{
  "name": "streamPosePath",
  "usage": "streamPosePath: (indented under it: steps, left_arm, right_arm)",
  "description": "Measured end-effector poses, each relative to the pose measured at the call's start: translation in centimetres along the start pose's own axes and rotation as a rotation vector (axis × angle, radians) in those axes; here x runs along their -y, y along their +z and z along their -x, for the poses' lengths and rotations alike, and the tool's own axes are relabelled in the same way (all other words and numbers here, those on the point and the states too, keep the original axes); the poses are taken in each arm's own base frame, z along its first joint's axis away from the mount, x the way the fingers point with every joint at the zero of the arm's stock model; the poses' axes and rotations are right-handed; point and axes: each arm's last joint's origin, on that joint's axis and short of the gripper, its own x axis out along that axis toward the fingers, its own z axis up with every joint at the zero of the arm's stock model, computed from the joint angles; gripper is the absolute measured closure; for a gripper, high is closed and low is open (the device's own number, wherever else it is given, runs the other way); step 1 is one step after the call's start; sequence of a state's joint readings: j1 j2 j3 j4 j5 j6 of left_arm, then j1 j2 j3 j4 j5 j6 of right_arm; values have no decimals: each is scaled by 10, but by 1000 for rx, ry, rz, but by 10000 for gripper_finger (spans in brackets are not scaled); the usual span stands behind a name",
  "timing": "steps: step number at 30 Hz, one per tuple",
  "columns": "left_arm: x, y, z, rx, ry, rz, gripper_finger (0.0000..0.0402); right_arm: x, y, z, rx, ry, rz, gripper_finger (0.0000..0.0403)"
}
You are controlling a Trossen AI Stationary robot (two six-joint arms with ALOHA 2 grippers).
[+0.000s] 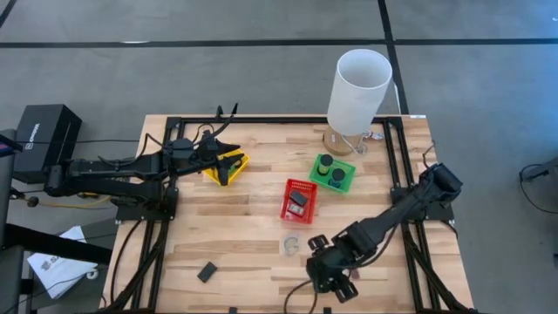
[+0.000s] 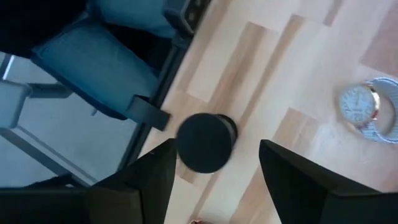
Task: Pick & Place Office items
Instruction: Put the black hourglass into the green bin
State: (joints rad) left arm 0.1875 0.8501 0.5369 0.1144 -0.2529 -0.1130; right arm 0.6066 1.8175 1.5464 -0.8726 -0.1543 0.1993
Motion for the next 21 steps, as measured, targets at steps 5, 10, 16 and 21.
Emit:
streamPosePath:
  steps: [5, 10, 16, 21]
  left_arm:
    - [0, 0, 0, 1, 0, 0, 259]
    - [0, 1, 0, 9, -1, 2, 259]
    - [0, 2, 0, 22, -2, 4, 259]
    - [0, 3, 0, 27, -3, 5, 259]
  right_arm:
    - [3, -1, -8, 23, 12, 37, 182]
    - [2, 3, -8, 70, 39, 93, 182]
    - [-1, 10, -8, 133, 51, 115, 182]
    - [-8, 10, -9, 154, 65, 85, 182]
